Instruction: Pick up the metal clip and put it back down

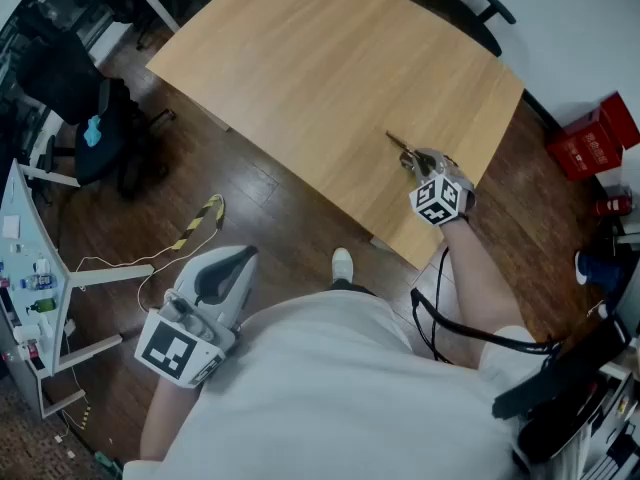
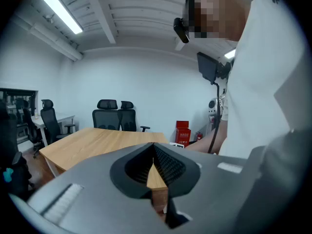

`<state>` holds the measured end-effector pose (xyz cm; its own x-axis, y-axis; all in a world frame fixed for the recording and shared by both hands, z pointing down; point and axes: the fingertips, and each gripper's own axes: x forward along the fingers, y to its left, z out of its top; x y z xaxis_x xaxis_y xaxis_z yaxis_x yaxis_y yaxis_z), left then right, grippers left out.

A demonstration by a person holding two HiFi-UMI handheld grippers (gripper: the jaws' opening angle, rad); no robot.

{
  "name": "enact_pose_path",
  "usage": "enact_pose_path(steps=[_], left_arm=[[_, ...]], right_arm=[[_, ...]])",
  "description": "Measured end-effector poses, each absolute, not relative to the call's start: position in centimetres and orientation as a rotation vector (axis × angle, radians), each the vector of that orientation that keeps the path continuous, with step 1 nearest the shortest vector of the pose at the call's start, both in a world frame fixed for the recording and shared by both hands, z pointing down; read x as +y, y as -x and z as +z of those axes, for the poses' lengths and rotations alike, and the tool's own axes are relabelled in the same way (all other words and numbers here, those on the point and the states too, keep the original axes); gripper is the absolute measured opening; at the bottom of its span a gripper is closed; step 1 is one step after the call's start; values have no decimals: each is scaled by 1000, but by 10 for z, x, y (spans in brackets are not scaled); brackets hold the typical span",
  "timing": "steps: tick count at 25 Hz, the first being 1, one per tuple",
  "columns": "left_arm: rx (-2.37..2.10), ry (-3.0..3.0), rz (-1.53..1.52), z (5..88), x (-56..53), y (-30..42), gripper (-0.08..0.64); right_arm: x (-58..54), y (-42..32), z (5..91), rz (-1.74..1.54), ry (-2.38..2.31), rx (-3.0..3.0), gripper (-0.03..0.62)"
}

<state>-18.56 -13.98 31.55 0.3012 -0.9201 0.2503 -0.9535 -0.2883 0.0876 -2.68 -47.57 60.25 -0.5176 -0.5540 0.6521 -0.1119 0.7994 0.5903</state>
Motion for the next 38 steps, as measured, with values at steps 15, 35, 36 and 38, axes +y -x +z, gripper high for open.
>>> enact_pose_path(steps=[15,35,36,38], left_arm=[[-1650,-2491,91,331,-58,241,2],[-1439,-2633,31,356,35,252,5],[-1433,-2639,37,357,38,250,6],[-1426,-2658,60,357,41,245,6]], right_arm=[[-346,73,474,-707,-565,-2107,5],[-130,102,366,-824,-636,-2113,5],[-123,102,363,-827,-637,-2115,5],[-112,100,356,-834,-641,-2123,5]])
